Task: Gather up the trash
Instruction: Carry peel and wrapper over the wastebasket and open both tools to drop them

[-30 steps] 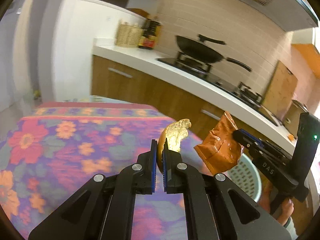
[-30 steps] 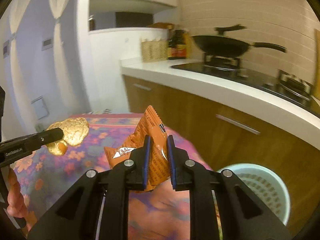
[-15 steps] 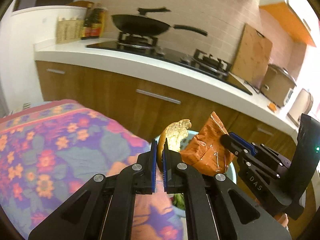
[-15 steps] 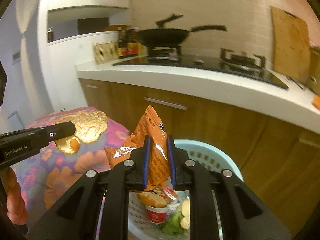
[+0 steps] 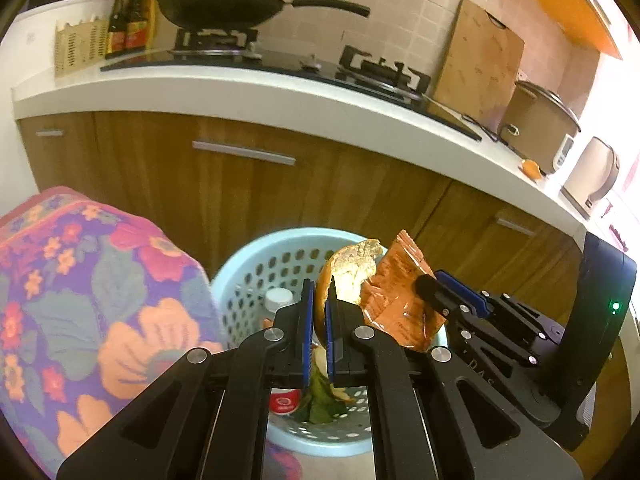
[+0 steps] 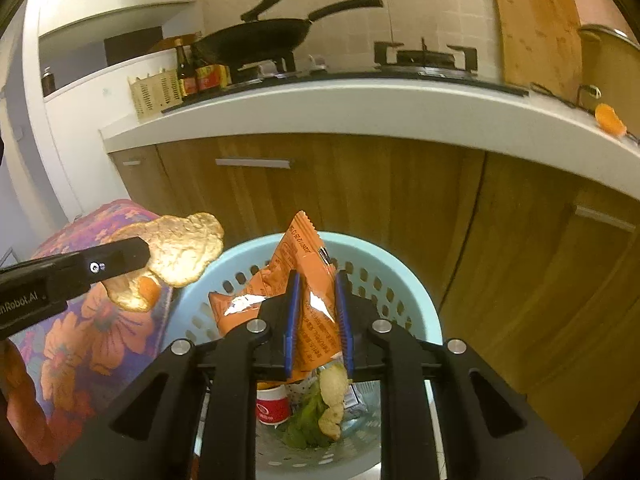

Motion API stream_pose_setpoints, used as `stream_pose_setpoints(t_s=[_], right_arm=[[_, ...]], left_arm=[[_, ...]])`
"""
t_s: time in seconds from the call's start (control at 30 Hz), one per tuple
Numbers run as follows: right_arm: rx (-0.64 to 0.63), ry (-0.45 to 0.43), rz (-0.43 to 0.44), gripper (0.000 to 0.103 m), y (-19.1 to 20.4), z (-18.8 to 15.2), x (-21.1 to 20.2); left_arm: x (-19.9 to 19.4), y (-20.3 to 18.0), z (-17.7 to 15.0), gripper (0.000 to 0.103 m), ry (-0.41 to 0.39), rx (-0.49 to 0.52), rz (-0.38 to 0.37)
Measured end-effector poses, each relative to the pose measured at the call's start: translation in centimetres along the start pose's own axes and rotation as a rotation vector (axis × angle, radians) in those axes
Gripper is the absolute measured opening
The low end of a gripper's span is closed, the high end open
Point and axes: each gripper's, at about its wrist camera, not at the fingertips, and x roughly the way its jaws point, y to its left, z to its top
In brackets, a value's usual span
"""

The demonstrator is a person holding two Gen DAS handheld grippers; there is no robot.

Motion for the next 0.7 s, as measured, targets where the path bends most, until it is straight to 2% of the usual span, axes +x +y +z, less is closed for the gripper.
stream_pose_setpoints(t_s=[0.17,0.23,0.3,0.5,0.7], right_arm=[[0.030,0.035,-0.006,0.020,-1.5,-0.7,0.5],[0.050,0.044,-0.009,0.020,-2.0,-1.1,0.4],[0.065,0.045,-0.002,0.020,-2.5,-1.2,0.1],[0.076,0.028,-0.007,0.020,-3.0,-1.3,-1.4],[0.057,-0.012,0.008,0.020,-1.7,-0.7,-3.8]], left_arm=[[1.2,-0.8,-0.1,0.004,0.024,0.008,-0.018],[1.8,-1.1,-0.2,0.013,0.042,0.013,-0.017],[2.1,-1.1,-0.5,0.038,0.054,0.014,-0.014],[1.1,-0.8,-1.0,0.041,0.042,0.017,-0.015],[-1.3,-0.3,-1.5,0.047,-0.001,0.011,-0.009]])
